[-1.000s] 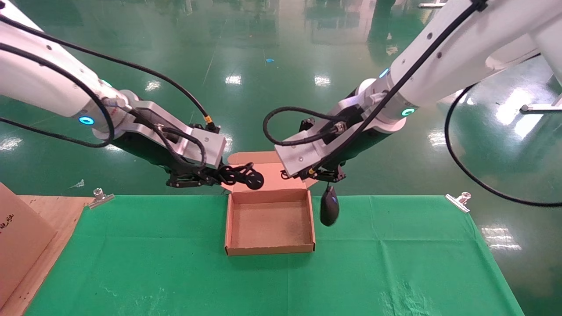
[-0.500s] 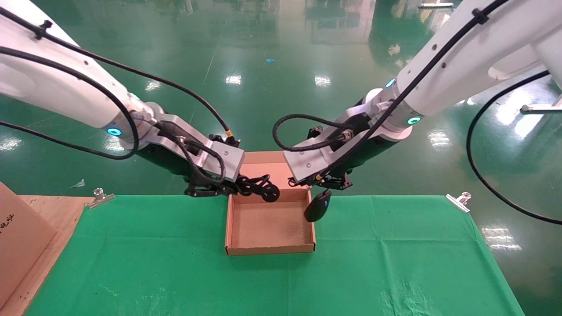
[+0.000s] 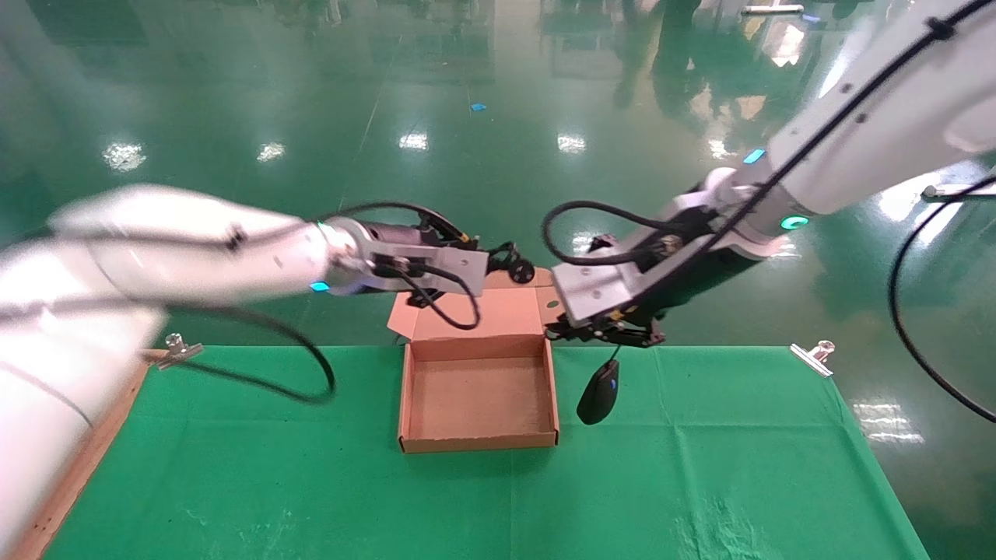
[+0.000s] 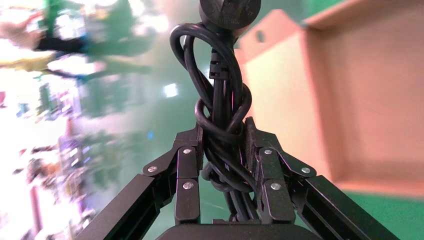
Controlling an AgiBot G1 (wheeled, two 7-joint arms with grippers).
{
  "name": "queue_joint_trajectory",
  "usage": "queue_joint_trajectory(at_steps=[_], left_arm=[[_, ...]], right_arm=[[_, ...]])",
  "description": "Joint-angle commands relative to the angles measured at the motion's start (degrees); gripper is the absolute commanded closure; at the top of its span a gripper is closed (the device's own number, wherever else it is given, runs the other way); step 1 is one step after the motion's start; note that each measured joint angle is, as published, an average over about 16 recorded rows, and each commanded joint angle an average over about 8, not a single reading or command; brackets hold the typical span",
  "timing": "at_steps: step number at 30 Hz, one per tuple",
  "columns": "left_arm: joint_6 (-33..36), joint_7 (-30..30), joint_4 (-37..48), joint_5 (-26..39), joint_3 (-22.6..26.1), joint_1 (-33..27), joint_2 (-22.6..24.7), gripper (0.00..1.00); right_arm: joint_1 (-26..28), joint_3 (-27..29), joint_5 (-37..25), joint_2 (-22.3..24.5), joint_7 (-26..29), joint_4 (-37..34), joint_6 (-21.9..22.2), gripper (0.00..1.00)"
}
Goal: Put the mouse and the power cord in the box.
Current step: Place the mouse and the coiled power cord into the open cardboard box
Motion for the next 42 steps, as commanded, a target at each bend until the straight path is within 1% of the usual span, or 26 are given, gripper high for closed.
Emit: queue_joint_trajectory(at_steps=[1,3,5,9,13,17,24,25,32,33,42], left_arm=[[-6.86,-1.87,-1.27,0.4,-0.14,3.3,0.37,1.0],[-12.56,-3.03,-2.0,0.37,0.79,6.53,0.56,1.0],[-16.88,-4.18,-2.15,0.14,2.2,9.14,0.74,1.0],[-22.49,-5.78,-0.95,0.49,6.66,12.32,1.02,1.0],[-25.69,-6.59,0.2,1.14,12.03,13.75,1.16,1.0],[-27.49,-7.24,0.49,1.16,17.03,14.56,1.22,1.0],[-28.26,-9.71,2.39,0.49,23.36,14.52,1.22,1.0],[-28.26,-10.23,2.68,0.33,23.98,14.37,1.22,0.96],[-26.83,-14.06,3.25,-1.51,27.58,12.73,1.16,0.09],[-26.68,-14.48,3.25,-1.74,28.05,12.54,1.16,0.0],[-27.44,-17.06,3.27,-2.81,31.75,11.62,1.13,0.0]], right_arm=[[-0.3,0.17,0.36,0.92,-0.46,-0.22,-0.34,1.0],[-0.63,0.33,0.63,1.78,-0.89,-0.15,-0.51,1.0],[-0.96,0.46,0.85,2.55,-1.26,-0.07,-0.61,1.0],[-1.48,0.69,1.19,3.74,-1.88,0.0,-0.68,1.0],[-1.92,0.8,1.33,4.47,-2.52,-0.2,-0.55,1.0],[-2.42,0.71,1.21,4.74,-3.17,-0.81,-0.27,1.0],[-2.93,0.54,1.02,4.41,-4.11,-2.28,0.12,1.0],[-2.97,0.53,1.03,4.3,-4.21,-2.47,0.15,1.0],[-3.08,0.41,1.01,3.26,-4.6,-3.54,0.21,1.0],[-3.06,0.4,1.02,3.11,-4.62,-3.64,0.19,1.0],[-3.0,0.31,1.12,1.88,-4.26,-3.9,-0.05,1.0]])
